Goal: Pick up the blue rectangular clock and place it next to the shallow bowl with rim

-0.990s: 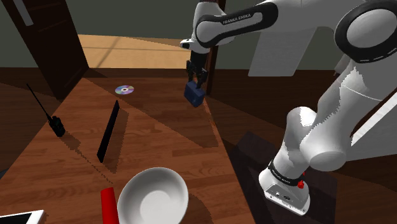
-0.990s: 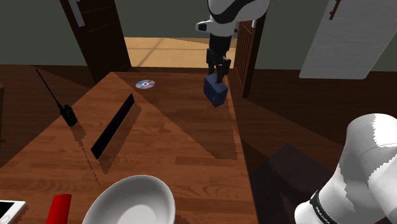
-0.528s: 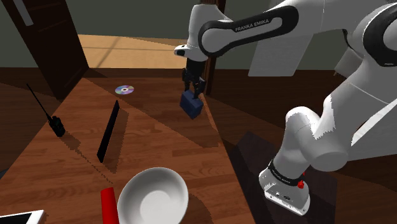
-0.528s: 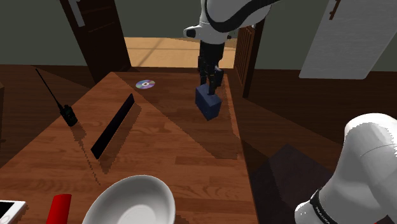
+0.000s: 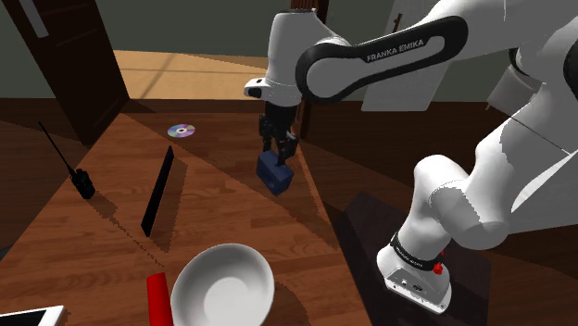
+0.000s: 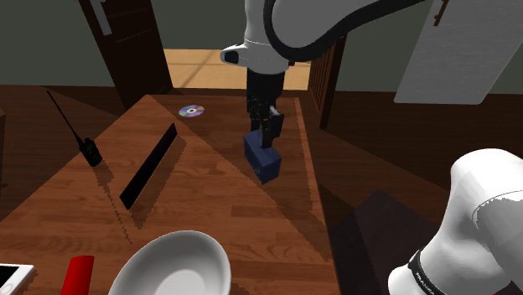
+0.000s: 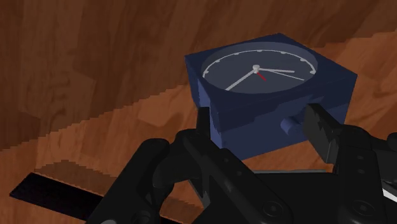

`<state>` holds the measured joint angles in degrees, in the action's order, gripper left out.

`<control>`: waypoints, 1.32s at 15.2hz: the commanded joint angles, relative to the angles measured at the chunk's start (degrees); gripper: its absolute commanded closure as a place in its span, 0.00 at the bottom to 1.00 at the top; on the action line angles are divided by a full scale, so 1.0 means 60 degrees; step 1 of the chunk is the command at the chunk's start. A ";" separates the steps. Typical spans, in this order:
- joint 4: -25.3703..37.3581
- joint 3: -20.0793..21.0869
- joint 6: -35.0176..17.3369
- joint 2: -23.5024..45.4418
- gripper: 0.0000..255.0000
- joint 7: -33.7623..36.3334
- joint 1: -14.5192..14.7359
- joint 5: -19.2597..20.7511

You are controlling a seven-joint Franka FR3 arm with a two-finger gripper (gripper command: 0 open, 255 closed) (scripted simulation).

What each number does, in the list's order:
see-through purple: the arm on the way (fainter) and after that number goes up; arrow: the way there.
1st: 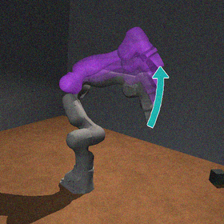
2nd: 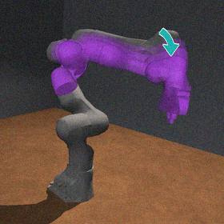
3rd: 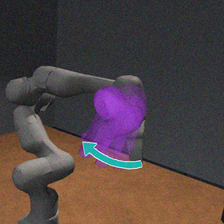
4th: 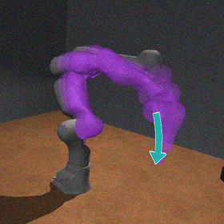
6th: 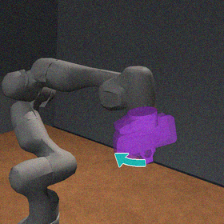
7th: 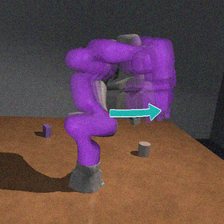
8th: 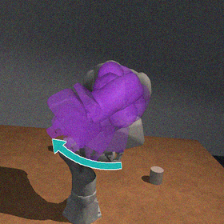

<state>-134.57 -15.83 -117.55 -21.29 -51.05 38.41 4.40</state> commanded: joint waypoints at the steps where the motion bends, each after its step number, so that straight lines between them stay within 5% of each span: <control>1: -0.0139 0.0361 0.0020 -0.0149 1.00 0.0517 0.0172 -0.0065; 20: 0.0742 0.3568 -0.0123 0.0901 1.00 0.4989 0.1978 -0.0939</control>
<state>-131.28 4.49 -118.07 -17.26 -22.79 49.69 -1.09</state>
